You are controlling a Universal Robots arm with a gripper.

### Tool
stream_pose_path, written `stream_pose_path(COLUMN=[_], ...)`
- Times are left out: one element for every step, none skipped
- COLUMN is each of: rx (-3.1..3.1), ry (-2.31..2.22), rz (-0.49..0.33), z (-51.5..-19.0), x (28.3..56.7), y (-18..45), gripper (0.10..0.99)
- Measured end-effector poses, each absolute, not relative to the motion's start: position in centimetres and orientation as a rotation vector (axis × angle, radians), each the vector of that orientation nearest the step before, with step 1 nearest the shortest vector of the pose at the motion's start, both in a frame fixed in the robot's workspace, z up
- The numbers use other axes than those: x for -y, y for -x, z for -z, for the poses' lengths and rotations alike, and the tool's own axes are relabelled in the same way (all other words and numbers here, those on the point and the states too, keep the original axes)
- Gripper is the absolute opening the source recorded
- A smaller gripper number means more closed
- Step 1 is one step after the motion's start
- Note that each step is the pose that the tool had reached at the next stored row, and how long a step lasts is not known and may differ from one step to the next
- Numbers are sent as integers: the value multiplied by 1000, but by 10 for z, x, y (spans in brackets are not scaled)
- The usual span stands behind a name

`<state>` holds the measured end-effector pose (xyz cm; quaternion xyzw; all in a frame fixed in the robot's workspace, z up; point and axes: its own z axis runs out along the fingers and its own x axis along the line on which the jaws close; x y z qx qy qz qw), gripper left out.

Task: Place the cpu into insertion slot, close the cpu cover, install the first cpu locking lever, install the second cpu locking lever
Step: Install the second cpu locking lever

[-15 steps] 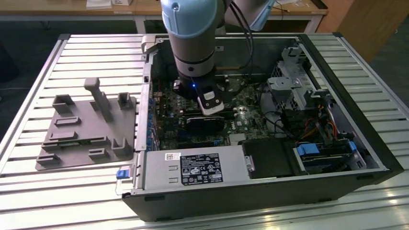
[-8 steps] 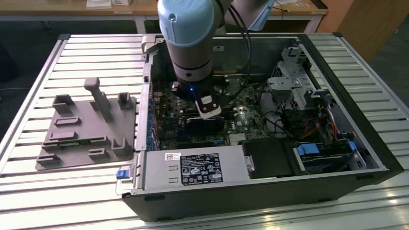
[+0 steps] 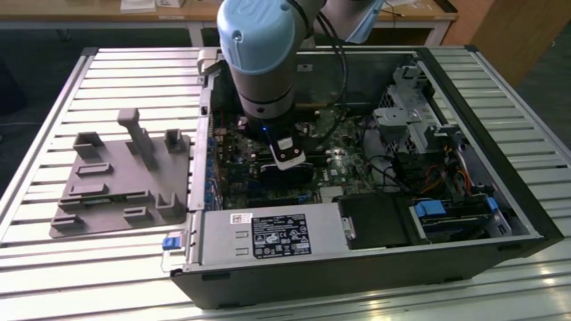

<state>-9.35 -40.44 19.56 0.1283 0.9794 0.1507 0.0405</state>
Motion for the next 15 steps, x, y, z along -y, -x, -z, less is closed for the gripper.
stream_pose_path(rx=[-3000, -2999, -2999, -2999, -2999, -2998, -2998, -2998, -2998, -2998, -2998, -2998, -2998, -2998, -2998], ry=[-393, -393, -393, -394, -394, -394, -394, -394, -394, -394, -394, -394, -394, -394, -394], rz=[-465, -468, -472, -475, -479, -482, -483, -484, -484, -484, -484, -484, -484, -484, -484], z=[-195, -194, -193, -193, -192, -192, -192, -191, -191, -191, -190, -189, -188, -188, -187], x=[404, 404, 404, 404, 404, 404, 404, 404, 404, 404, 404, 404, 404, 404, 404], y=[94, 94, 94, 95, 95, 95, 95, 96, 96, 96, 97, 97, 98, 98, 98], gripper=[102, 102, 102, 102, 102, 102, 102, 102, 102, 102, 102, 102, 102, 102, 102])
